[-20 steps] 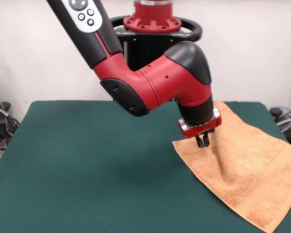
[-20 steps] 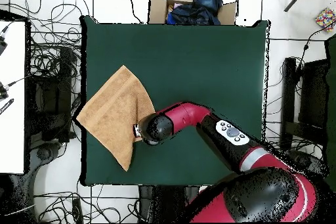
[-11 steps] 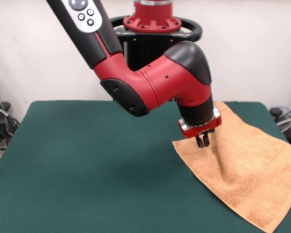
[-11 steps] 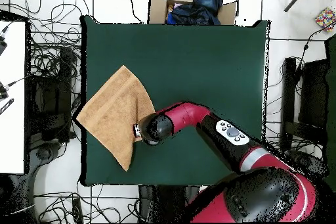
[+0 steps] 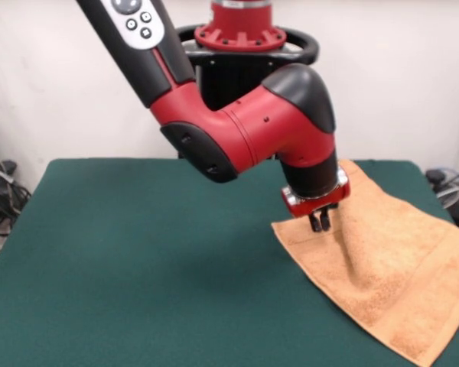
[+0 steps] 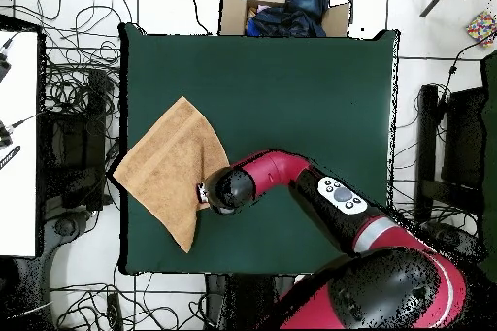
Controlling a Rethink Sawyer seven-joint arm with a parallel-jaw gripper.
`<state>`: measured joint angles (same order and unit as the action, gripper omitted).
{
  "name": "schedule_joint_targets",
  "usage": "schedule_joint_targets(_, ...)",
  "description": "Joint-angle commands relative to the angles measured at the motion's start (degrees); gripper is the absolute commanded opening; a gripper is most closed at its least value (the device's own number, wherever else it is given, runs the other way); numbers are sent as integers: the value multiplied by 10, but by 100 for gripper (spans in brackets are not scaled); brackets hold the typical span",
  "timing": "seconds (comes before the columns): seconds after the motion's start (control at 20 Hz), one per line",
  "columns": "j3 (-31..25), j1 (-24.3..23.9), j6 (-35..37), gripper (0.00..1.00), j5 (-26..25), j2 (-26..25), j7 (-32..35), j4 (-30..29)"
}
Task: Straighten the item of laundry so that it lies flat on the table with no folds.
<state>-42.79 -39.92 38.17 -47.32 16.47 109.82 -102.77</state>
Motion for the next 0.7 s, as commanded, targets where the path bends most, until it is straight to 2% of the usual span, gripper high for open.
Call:
schedule_joint_targets(0.05,78,-8,37,0,-123,24,-168,161)
schedule_joint_targets(0.7,76,-4,63,0,-118,48,-158,149)
